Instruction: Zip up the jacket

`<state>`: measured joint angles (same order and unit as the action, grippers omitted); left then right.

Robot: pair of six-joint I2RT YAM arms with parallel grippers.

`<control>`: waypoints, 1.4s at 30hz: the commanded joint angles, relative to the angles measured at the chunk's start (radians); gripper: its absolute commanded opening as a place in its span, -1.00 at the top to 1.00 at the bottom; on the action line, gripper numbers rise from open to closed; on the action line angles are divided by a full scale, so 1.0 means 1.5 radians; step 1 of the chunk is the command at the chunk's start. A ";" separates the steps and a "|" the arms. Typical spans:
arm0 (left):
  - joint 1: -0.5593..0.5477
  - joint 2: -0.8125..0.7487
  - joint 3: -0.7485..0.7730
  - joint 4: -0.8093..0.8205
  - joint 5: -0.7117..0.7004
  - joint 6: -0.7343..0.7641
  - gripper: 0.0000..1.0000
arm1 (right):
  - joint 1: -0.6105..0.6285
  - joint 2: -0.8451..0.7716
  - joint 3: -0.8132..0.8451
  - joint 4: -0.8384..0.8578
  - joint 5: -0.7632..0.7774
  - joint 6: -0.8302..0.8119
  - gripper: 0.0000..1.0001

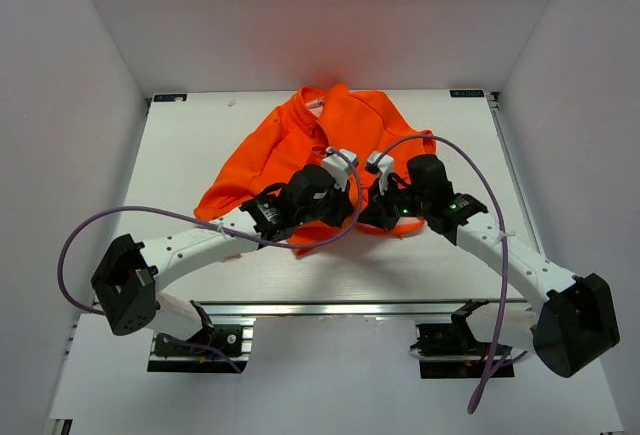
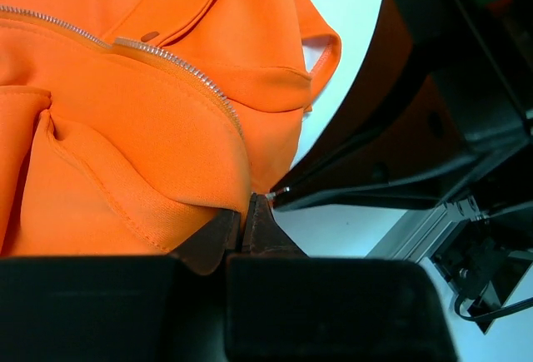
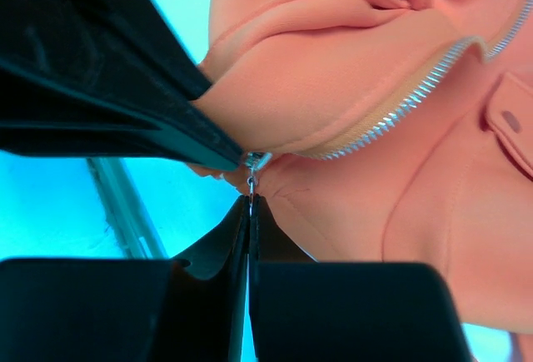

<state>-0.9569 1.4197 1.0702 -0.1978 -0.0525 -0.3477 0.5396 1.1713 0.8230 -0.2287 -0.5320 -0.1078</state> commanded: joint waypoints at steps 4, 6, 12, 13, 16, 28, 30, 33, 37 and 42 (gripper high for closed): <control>-0.009 -0.020 -0.001 -0.005 0.073 0.006 1.00 | -0.014 -0.002 0.040 0.089 0.160 0.018 1.00; -0.009 -0.020 -0.003 -0.011 0.074 0.003 1.00 | -0.015 0.007 0.059 0.076 0.211 0.018 1.00; -0.009 -0.025 -0.017 -0.024 0.080 -0.014 1.00 | -0.017 0.024 0.080 0.067 0.286 0.019 1.00; -0.009 -0.023 -0.014 -0.033 0.081 -0.014 1.00 | -0.018 0.023 0.079 0.072 0.291 0.019 1.00; -0.009 -0.023 -0.016 -0.045 0.086 -0.016 1.00 | -0.018 0.024 0.084 0.070 0.290 0.010 1.00; -0.009 -0.038 -0.010 -0.141 0.142 -0.052 1.00 | -0.022 0.068 0.117 0.110 0.407 0.057 1.00; -0.009 -0.049 -0.024 -0.172 0.149 -0.067 1.00 | -0.028 0.109 0.144 0.129 0.425 0.048 1.00; -0.009 -0.069 -0.061 -0.188 0.160 -0.107 1.00 | -0.035 0.179 0.195 0.145 0.447 0.035 1.00; -0.009 -0.084 -0.109 -0.183 0.189 -0.168 1.00 | -0.052 0.286 0.292 0.191 0.470 0.027 1.00; -0.009 -0.094 -0.155 -0.206 0.203 -0.230 1.00 | -0.099 0.470 0.516 0.193 0.479 0.024 1.00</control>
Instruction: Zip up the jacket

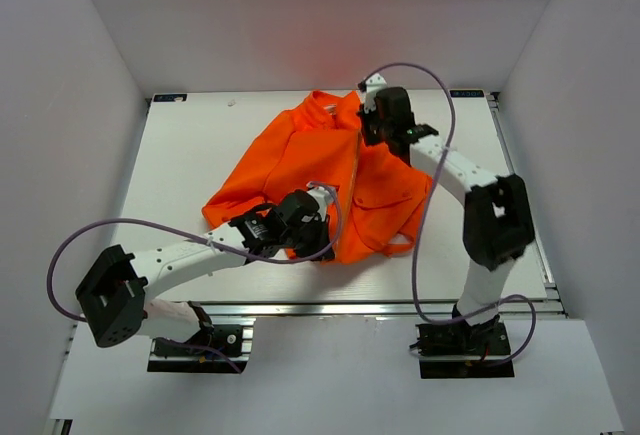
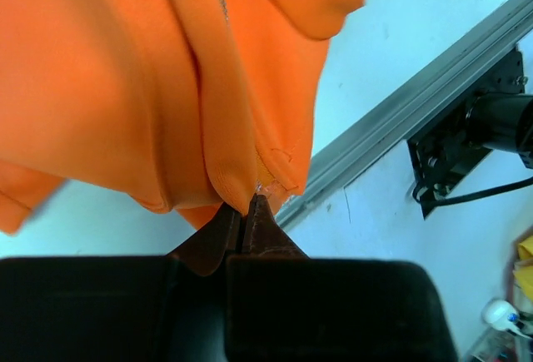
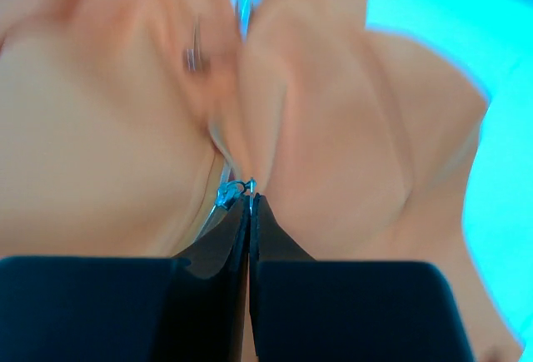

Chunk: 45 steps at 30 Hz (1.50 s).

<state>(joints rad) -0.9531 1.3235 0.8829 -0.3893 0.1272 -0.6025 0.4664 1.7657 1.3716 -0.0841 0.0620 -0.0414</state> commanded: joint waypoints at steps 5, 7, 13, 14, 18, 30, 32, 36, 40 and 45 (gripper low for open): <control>-0.012 -0.038 -0.060 -0.100 0.105 -0.104 1.00 | -0.088 0.293 0.405 0.092 0.100 -0.022 1.00; -0.012 -0.039 -0.066 -0.115 0.110 -0.125 1.00 | -0.097 0.360 0.541 0.103 0.099 -0.008 1.00; -0.012 -0.083 -0.092 -0.154 0.084 -0.179 1.00 | -0.127 0.541 0.690 0.330 0.139 0.033 1.00; -0.012 -0.096 -0.115 -0.140 0.085 -0.193 1.00 | -0.132 0.555 0.718 0.325 0.140 0.044 1.00; -0.011 -0.154 -0.152 -0.125 0.073 -0.235 1.00 | -0.133 0.541 0.674 0.387 0.089 0.031 1.00; -0.011 -0.162 -0.060 -0.168 0.002 -0.180 -0.96 | -0.132 0.269 0.398 0.289 0.034 0.005 -0.79; -0.011 -0.174 -0.033 -0.187 -0.060 -0.172 -0.96 | -0.134 0.184 0.346 0.241 0.052 0.019 -0.79; 0.045 -0.123 0.094 -0.271 -0.221 -0.161 -0.96 | -0.143 0.037 0.224 0.098 0.107 0.094 -0.79; 0.189 -0.042 0.202 -0.288 -0.275 -0.116 -0.96 | -0.181 -0.077 0.097 -0.057 0.127 0.256 -0.79; 0.343 0.065 0.335 -0.331 -0.307 -0.075 -0.96 | -0.195 -0.249 -0.109 -0.085 0.183 0.284 -0.79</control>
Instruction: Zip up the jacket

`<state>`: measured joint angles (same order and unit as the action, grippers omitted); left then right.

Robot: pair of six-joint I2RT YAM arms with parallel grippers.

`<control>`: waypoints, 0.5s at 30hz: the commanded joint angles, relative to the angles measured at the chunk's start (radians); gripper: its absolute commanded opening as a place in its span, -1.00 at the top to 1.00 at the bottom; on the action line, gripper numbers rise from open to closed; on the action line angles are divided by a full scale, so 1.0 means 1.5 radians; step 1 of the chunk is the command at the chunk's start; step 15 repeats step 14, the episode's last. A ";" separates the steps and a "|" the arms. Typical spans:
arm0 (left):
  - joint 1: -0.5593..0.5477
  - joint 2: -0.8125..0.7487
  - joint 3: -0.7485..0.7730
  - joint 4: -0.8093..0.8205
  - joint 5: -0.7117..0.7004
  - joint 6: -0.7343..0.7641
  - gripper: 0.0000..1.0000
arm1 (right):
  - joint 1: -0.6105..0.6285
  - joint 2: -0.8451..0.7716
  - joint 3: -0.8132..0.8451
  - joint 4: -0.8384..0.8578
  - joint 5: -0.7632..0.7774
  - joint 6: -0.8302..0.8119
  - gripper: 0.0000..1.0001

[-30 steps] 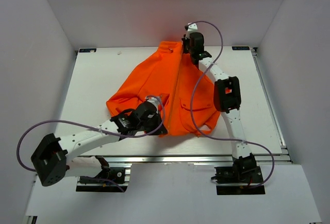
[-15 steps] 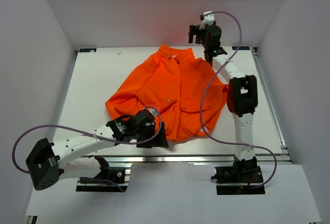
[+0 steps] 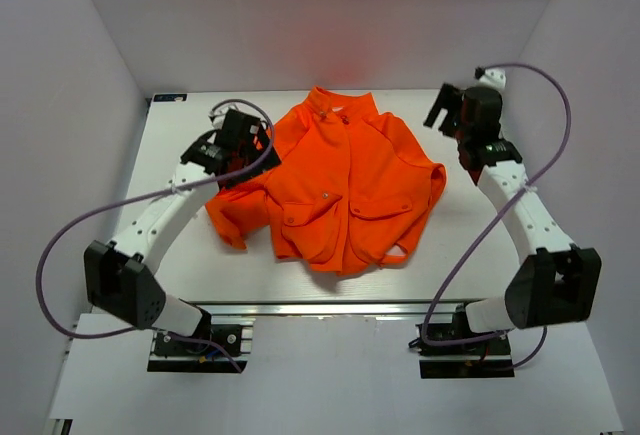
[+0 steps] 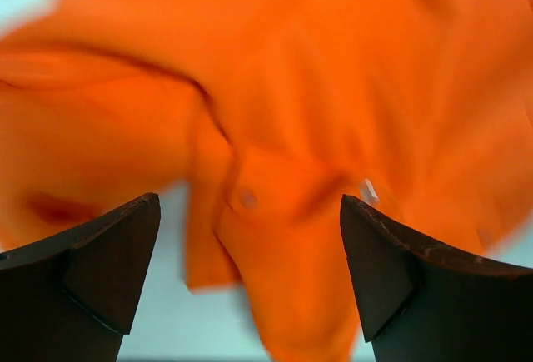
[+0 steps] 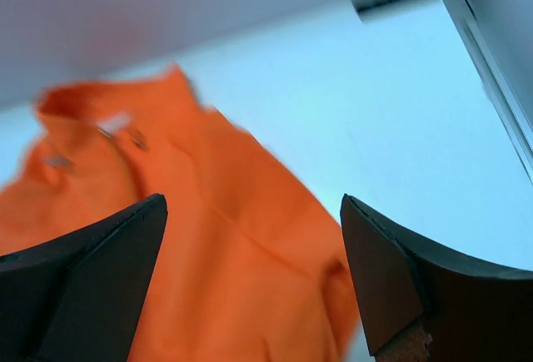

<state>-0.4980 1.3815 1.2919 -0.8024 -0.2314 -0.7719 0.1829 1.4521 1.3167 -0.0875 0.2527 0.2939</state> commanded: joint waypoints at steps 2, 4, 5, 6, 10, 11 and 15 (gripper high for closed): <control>0.051 0.032 0.107 -0.074 -0.092 0.050 -0.96 | -0.006 -0.119 -0.130 -0.098 0.086 0.061 -0.79; 0.066 0.018 0.120 -0.075 -0.113 0.052 -0.96 | -0.005 -0.190 -0.156 -0.132 0.119 0.059 -0.79; 0.083 0.007 0.115 -0.066 -0.115 0.053 -0.96 | -0.006 -0.232 -0.179 -0.151 0.129 0.059 -0.79; 0.096 -0.005 0.109 -0.066 -0.116 0.053 -0.96 | -0.005 -0.255 -0.188 -0.155 0.132 0.059 -0.79; 0.164 -0.076 0.074 -0.052 -0.090 0.056 -0.96 | -0.005 -0.343 -0.236 -0.155 0.141 0.060 -0.79; 0.177 -0.085 0.067 -0.051 -0.090 0.057 -0.96 | -0.005 -0.358 -0.244 -0.151 0.149 0.061 -0.79; 0.185 -0.110 0.041 -0.039 -0.096 0.067 -0.96 | -0.006 -0.404 -0.268 -0.130 0.149 0.055 -0.79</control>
